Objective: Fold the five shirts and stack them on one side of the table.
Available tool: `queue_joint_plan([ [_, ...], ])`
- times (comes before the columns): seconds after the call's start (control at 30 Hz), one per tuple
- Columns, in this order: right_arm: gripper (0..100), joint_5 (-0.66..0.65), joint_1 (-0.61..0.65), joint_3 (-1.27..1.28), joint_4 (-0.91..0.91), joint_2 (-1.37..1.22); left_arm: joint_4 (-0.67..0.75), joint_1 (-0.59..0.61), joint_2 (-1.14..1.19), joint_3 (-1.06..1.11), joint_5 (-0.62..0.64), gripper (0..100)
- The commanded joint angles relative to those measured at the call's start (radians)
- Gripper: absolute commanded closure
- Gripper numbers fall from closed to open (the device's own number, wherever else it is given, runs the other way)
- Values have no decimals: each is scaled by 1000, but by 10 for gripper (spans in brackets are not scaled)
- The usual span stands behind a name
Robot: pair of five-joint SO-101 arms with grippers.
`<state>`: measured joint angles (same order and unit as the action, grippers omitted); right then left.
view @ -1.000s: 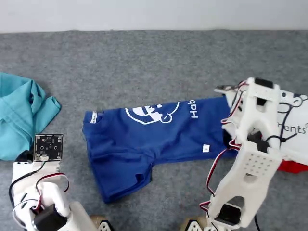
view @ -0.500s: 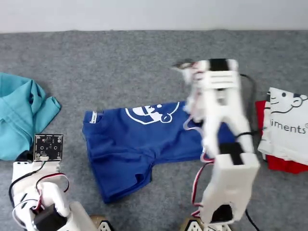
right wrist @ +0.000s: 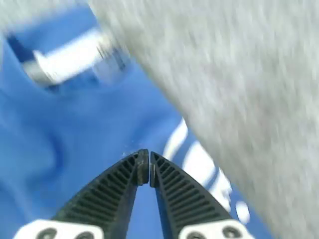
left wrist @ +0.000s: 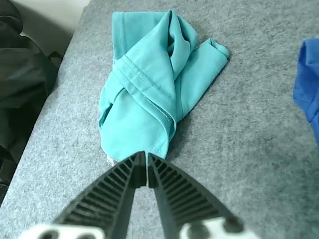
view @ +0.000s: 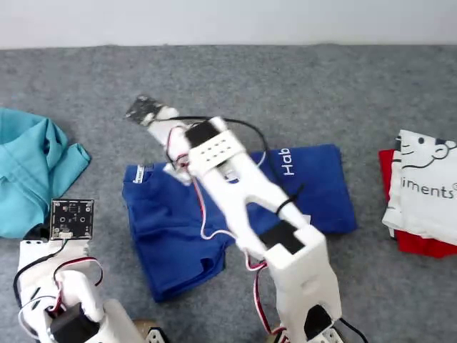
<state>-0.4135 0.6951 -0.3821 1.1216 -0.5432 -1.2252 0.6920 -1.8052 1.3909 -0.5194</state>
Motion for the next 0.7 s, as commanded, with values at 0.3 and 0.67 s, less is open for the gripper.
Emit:
queue_joint_plan([
  [0.3,989,-77,119,-41,-292,-222,-9,2,-8,-38,5,986],
  [0.67,989,-98,116,-480,105,-268,-3,3,-9,-50,8,986],
])
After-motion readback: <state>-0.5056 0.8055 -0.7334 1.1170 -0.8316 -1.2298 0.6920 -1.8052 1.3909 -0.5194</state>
